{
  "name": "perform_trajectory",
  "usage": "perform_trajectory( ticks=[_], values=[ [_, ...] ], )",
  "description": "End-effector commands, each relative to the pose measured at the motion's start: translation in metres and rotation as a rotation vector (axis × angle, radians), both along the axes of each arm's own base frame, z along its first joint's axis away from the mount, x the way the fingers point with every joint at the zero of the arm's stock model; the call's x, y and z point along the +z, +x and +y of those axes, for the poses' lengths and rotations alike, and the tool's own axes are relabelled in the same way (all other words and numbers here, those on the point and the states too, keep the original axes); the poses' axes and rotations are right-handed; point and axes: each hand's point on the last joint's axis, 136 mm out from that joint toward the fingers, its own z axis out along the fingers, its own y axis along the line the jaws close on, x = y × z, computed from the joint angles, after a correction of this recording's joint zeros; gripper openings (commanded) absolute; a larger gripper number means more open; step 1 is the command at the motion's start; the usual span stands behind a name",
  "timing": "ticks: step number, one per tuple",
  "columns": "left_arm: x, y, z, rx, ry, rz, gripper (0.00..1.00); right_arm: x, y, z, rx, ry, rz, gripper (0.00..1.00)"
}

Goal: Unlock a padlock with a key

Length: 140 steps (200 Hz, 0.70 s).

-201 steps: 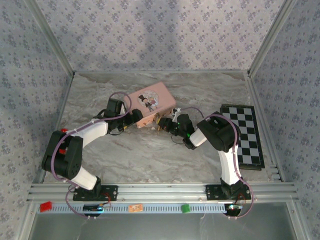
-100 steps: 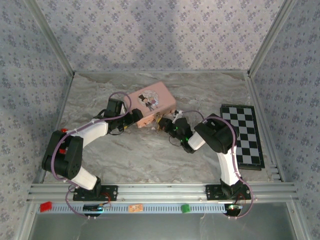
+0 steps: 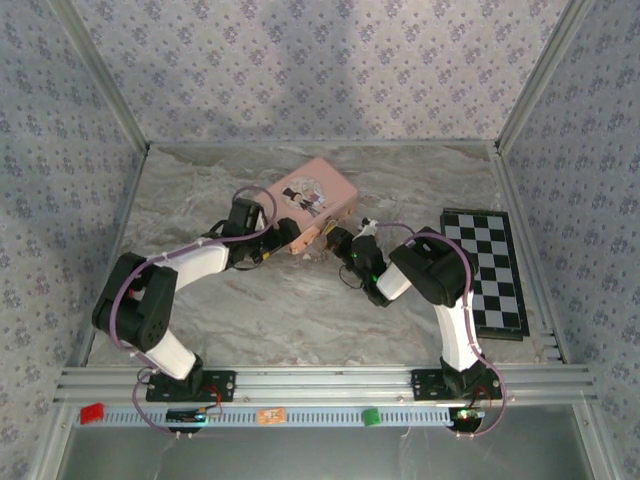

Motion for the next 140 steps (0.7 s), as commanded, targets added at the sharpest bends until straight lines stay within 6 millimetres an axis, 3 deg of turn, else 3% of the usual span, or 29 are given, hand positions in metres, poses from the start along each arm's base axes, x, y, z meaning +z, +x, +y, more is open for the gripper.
perform_trajectory(
  ticks=[1, 68, 114, 140],
  values=[
    [0.001, 0.003, -0.009, -0.006, -0.011, 0.009, 0.95, 0.055, 0.025, -0.015, -0.121, 0.133, -0.139, 0.00],
    [-0.003, 0.005, -0.015, -0.004, -0.005, 0.016, 0.95, 0.073, 0.046, -0.033, -0.191, 0.175, -0.175, 0.00],
    [-0.002, 0.005, -0.013, -0.001, 0.010, 0.010, 0.95, 0.065, 0.048, -0.047, -0.212, 0.145, -0.158, 0.00],
    [0.001, 0.005, -0.009, -0.003, 0.025, 0.000, 0.95, 0.060, 0.039, -0.055, -0.186, 0.071, -0.122, 0.00]
  ],
)
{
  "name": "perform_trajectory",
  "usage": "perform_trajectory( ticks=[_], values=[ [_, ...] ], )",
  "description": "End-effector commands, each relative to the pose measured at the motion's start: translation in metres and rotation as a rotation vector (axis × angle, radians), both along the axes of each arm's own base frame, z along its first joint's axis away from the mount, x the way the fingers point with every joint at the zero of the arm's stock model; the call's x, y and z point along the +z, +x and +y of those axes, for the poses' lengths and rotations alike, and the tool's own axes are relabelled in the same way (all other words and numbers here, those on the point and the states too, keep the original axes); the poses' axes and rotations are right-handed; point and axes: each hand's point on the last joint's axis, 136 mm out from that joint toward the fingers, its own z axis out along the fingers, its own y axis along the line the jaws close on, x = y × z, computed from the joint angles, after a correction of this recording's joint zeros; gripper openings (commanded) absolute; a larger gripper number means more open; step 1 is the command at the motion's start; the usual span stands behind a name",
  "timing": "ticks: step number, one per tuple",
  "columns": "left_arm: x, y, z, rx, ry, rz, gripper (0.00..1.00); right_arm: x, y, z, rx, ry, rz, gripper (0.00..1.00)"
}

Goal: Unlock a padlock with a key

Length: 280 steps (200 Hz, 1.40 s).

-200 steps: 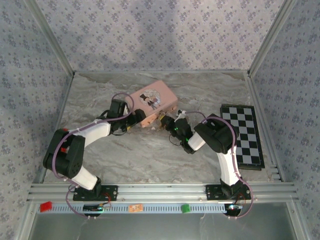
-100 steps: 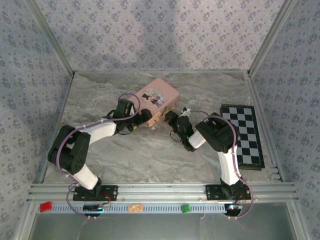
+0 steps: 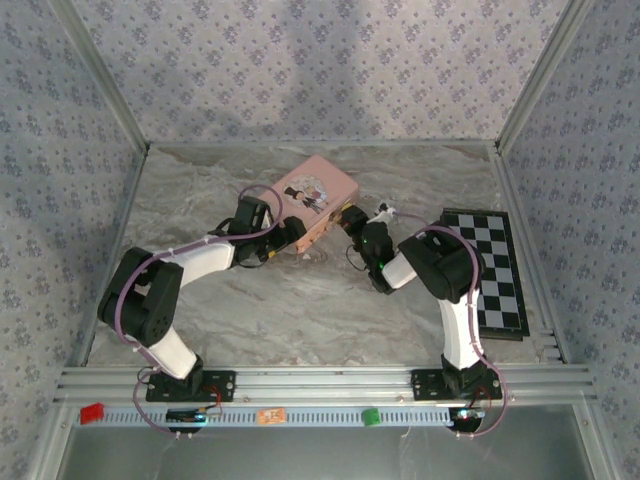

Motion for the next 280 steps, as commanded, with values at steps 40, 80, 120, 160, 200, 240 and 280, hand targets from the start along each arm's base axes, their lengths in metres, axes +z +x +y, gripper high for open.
perform_trajectory(
  ticks=[40, 80, 120, 160, 200, 240, 280],
  values=[
    [0.034, -0.012, 0.003, -0.080, 0.016, -0.027, 0.96, 0.018, -0.037, -0.007, 0.186, -0.217, 0.062, 0.00],
    [0.063, -0.046, 0.051, -0.086, 0.206, -0.140, 1.00, 0.002, -0.091, -0.007, 0.400, -0.457, 0.166, 0.00],
    [0.061, -0.069, 0.114, 0.073, 0.258, -0.227, 1.00, -0.005, -0.140, -0.005, 0.582, -0.696, 0.244, 0.00],
    [0.069, -0.082, 0.139, 0.164, 0.275, -0.338, 1.00, -0.004, -0.173, -0.015, 0.655, -0.835, 0.313, 0.00],
    [0.070, -0.085, 0.148, 0.182, 0.312, -0.364, 1.00, -0.018, -0.193, -0.024, 0.684, -0.905, 0.423, 0.00],
    [0.065, -0.087, 0.152, 0.187, 0.327, -0.356, 1.00, -0.038, -0.202, -0.003, 0.733, -0.896, 0.455, 0.00],
    [0.060, -0.089, 0.155, 0.199, 0.328, -0.348, 1.00, -0.055, -0.207, 0.018, 0.783, -0.917, 0.477, 0.00]
  ],
)
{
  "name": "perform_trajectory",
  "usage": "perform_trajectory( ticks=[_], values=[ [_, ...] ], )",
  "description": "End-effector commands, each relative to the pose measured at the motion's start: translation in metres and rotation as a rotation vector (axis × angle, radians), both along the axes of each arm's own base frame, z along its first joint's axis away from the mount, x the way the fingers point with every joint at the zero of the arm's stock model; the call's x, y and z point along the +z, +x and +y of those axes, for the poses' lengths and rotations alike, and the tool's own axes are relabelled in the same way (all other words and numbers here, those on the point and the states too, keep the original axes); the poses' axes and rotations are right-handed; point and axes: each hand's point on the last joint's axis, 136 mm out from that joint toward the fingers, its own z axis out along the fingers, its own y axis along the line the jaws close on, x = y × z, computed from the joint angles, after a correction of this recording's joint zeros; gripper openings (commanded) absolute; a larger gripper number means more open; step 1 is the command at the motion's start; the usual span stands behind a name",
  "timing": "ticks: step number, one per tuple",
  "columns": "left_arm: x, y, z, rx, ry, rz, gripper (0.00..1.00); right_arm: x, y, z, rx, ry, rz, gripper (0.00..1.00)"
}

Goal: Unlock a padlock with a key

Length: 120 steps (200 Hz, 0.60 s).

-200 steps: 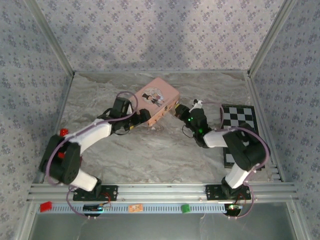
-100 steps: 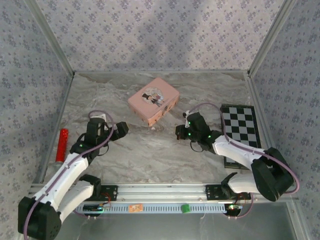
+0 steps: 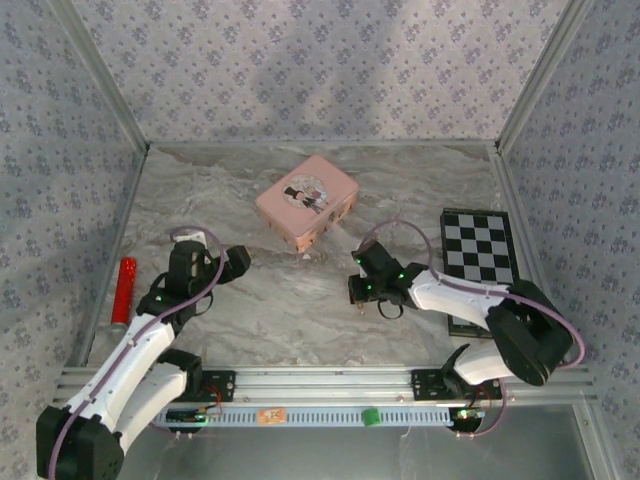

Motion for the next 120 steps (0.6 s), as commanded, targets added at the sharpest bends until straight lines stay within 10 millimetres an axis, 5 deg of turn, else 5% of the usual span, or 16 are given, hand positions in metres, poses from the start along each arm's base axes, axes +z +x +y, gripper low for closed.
perform_trajectory(
  ticks=[1, 45, 120],
  values=[
    [0.004, 0.001, 0.006, 0.011, 0.020, -0.024, 1.00, 0.007, 0.008, 0.017, -0.001, 0.017, -0.015, 0.00],
    [0.004, 0.000, 0.011, 0.028, 0.028, -0.024, 1.00, -0.001, 0.006, 0.028, 0.029, -0.001, 0.002, 0.00],
    [0.009, 0.003, 0.016, 0.049, 0.039, -0.043, 1.00, 0.004, 0.005, 0.035, 0.069, -0.012, -0.018, 0.25]
  ],
)
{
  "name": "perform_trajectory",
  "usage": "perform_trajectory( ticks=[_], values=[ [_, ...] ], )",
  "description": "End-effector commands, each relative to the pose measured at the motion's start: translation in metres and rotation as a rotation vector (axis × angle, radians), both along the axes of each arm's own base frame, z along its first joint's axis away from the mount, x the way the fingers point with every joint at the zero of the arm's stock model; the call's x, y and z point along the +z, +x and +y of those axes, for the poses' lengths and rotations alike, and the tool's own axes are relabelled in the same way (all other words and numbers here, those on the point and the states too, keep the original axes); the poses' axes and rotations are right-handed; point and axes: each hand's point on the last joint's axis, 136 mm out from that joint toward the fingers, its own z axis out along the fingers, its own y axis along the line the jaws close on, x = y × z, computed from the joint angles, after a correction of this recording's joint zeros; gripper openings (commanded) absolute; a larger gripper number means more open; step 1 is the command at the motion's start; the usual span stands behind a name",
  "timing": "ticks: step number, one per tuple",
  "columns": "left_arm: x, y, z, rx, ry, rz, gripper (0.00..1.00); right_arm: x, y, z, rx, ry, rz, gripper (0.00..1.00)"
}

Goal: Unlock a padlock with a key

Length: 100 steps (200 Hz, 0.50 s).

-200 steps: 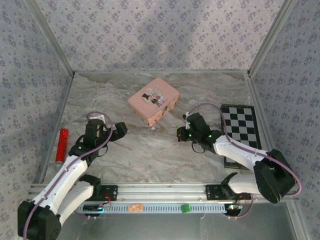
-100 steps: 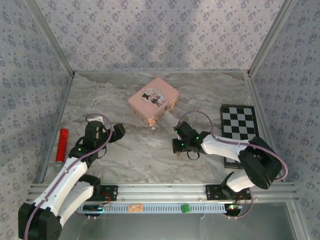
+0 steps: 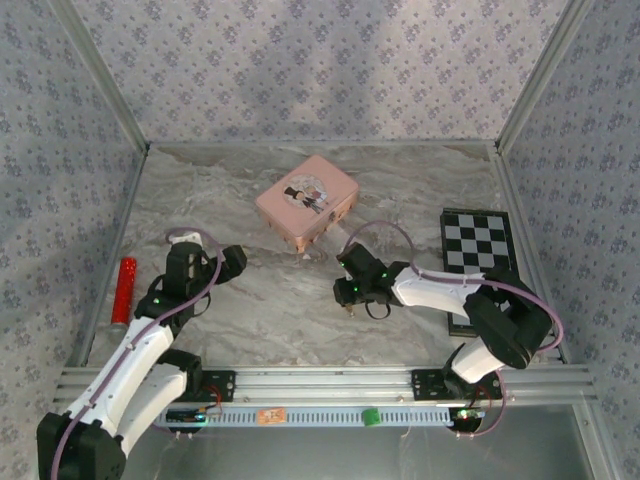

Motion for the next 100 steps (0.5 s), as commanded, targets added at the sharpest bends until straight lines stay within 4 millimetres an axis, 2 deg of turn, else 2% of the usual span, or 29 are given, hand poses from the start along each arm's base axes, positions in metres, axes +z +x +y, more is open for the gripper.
perform_trajectory(
  ticks=[1, 34, 54, 82, 100],
  values=[
    [0.005, 0.001, 0.006, 0.012, 0.026, -0.018, 1.00, 0.014, 0.007, 0.005, 0.006, 0.000, -0.033, 0.25],
    [0.009, 0.006, 0.010, 0.028, 0.034, -0.024, 1.00, 0.025, 0.009, -0.010, 0.008, -0.061, -0.073, 0.40],
    [0.015, 0.012, 0.012, 0.045, 0.045, -0.038, 1.00, 0.037, 0.012, -0.019, -0.004, -0.071, -0.110, 0.44],
    [0.024, 0.023, 0.027, 0.125, 0.104, -0.053, 1.00, 0.062, 0.018, -0.032, -0.024, -0.052, -0.151, 0.50],
    [0.033, 0.031, 0.044, 0.204, 0.181, -0.076, 1.00, 0.089, 0.031, -0.048, -0.041, -0.064, -0.222, 0.52]
  ],
)
